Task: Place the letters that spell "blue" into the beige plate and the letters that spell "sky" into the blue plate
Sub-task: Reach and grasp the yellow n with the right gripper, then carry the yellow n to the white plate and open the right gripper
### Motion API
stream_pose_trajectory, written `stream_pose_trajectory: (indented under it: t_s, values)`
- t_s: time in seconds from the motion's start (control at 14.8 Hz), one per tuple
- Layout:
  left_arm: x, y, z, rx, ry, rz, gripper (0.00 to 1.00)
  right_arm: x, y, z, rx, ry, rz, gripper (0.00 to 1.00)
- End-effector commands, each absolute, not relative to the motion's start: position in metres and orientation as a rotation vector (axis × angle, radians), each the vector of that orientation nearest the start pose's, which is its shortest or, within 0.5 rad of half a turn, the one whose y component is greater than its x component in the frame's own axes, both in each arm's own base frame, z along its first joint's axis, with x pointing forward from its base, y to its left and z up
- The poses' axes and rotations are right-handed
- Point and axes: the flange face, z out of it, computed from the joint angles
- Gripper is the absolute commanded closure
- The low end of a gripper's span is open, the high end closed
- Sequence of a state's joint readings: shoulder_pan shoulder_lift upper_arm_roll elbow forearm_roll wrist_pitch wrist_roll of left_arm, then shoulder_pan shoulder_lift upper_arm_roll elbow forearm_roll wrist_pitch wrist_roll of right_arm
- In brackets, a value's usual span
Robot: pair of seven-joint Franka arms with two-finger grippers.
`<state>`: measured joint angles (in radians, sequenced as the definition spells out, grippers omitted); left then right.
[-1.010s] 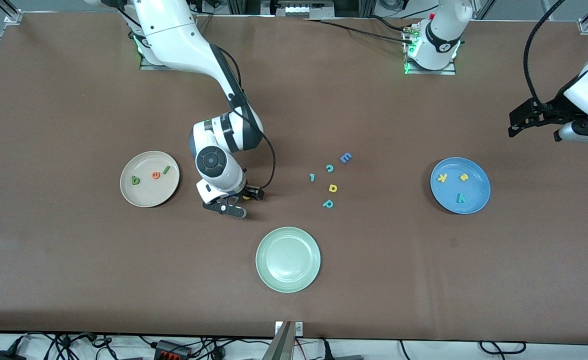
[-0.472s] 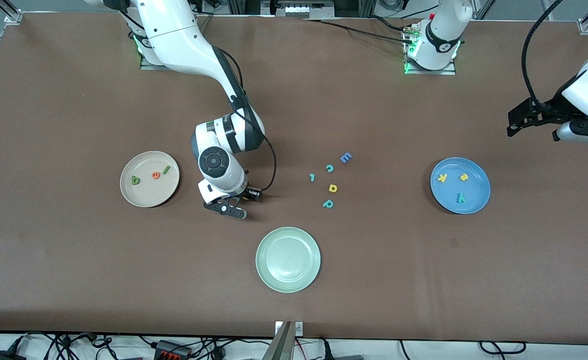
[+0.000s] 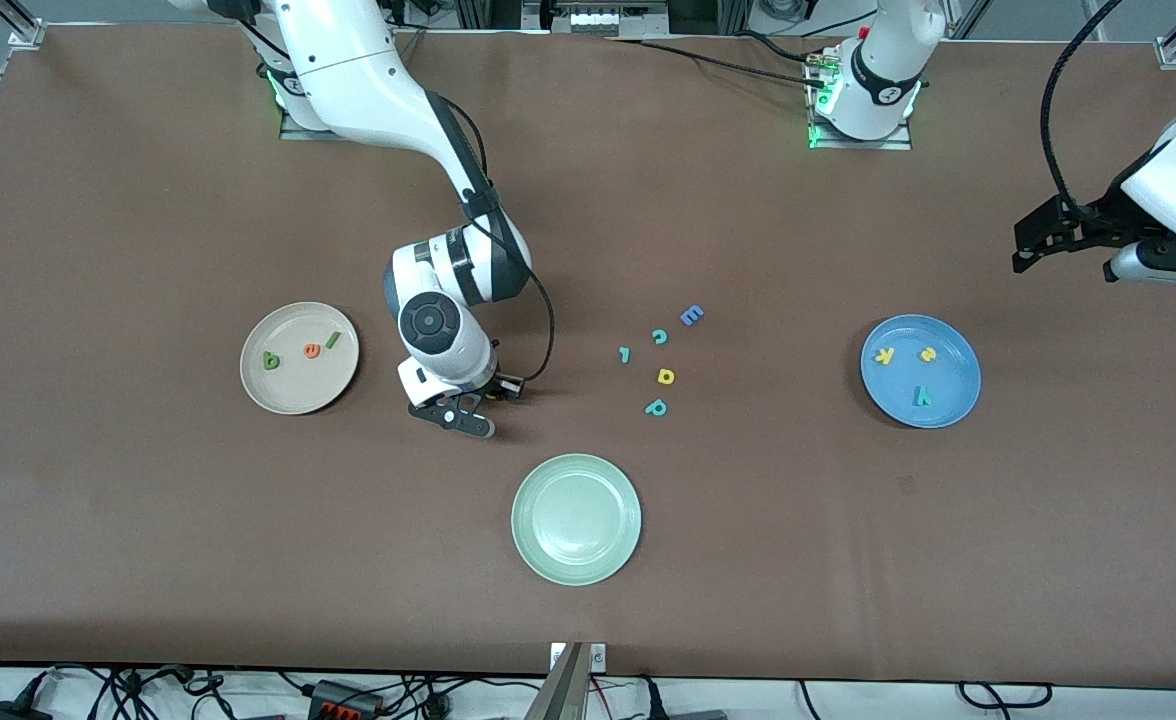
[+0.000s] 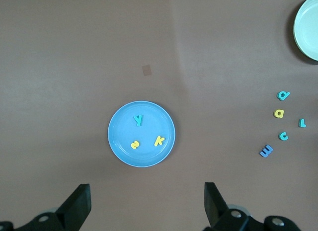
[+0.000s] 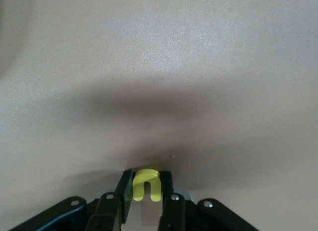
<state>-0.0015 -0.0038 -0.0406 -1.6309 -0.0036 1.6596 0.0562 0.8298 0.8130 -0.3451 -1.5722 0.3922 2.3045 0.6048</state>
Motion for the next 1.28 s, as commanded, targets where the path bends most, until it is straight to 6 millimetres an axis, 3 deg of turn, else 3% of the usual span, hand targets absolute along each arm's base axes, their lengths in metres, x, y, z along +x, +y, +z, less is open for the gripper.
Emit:
stream_pose_trajectory:
  t_s: [0.0,0.27,0.54,0.88,1.08,1.21]
  values:
    - [0.557,-0.028,0.613,-3.16,0.148,-0.049,0.0,0.598,0.361,0.183,-3.088,0.464,0.053,0.8]
    - [0.558,-0.027,0.613,-3.16,0.146,-0.049,0.0,0.602,0.351,0.188,-3.093,0.472,0.076,0.86]
    - [0.558,-0.028,0.614,-3.16,0.148,-0.051,0.0,0.608,0.313,0.227,-3.16,0.366,0.23,0.86]
    - [0.557,-0.028,0.613,-3.16,0.148,-0.049,0.0,0.604,0.203,0.257,-3.171,0.09,0.445,0.86]
    - [0.558,-0.028,0.614,-3.16,0.148,-0.051,0.0,0.592,0.134,0.249,-3.154,-0.032,0.528,0.86]
    - [0.557,-0.028,0.613,-3.16,0.148,-0.049,0.0,0.587,0.104,0.245,-3.148,-0.085,0.557,0.86]
